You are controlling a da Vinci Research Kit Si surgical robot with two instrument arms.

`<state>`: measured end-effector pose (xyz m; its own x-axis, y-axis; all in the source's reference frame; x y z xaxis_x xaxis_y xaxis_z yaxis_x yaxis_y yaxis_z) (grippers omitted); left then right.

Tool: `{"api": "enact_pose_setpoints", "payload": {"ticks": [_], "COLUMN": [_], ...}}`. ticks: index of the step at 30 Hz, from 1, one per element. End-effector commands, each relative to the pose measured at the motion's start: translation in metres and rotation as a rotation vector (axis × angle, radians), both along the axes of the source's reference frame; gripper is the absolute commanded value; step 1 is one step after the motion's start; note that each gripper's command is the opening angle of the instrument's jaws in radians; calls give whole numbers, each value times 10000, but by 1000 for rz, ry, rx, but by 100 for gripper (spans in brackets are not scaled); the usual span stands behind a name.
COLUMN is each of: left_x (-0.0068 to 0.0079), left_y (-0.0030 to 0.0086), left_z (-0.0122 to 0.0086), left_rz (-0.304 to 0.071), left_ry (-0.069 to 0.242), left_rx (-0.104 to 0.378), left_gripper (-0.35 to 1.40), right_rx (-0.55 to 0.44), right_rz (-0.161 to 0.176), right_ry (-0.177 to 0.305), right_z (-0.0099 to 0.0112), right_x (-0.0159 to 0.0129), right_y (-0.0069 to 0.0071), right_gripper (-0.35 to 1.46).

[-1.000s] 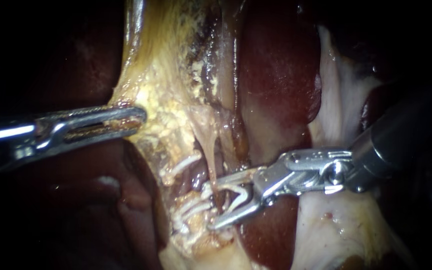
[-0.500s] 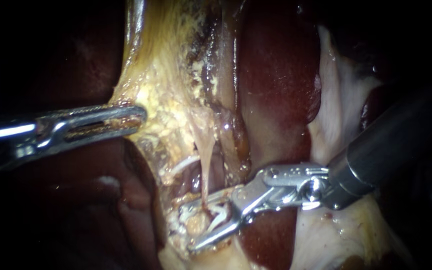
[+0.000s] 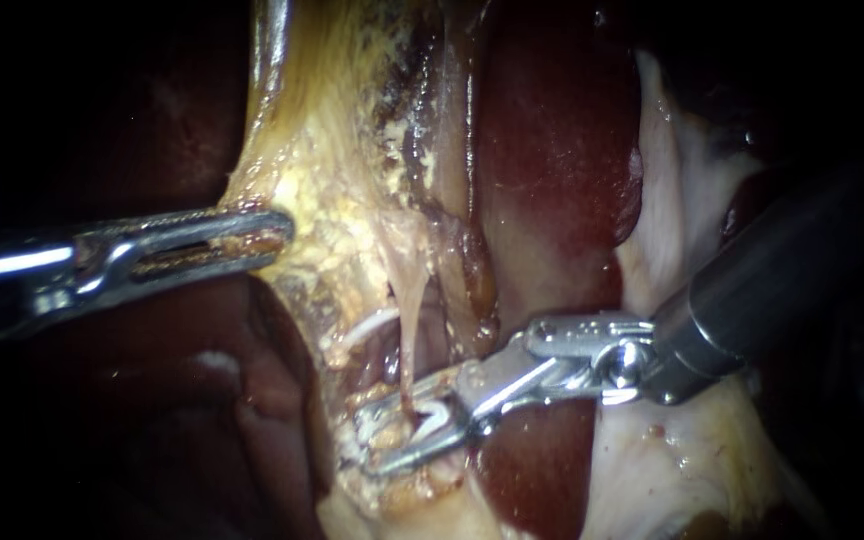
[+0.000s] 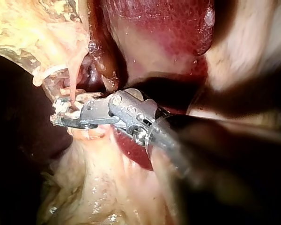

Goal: Clipping first clip right tube

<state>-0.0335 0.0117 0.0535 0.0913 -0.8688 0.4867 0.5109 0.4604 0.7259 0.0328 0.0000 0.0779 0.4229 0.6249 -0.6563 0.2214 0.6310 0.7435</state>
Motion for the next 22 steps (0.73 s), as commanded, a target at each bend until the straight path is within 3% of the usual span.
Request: {"api": "enact_pose_setpoints", "payload": {"ticks": [1,8,22], "left_x": [0,0,-2], "left_y": [0,0,-1], "left_z": [0,-1,-1], "left_rz": [0,0,-1], "left_ry": [0,0,1], "left_rx": [0,0,0], "left_gripper": [-35,-35,-35], "right_rx": [-6,-31,-34], "right_rz": [-2,-31,-33], "right_ry": [1,-55,-55], "right_z": [1,4,5], "right_x": [-1,-5,-5], "right_y": [1,2,-2], "right_gripper": [-33,-35,-35]}}
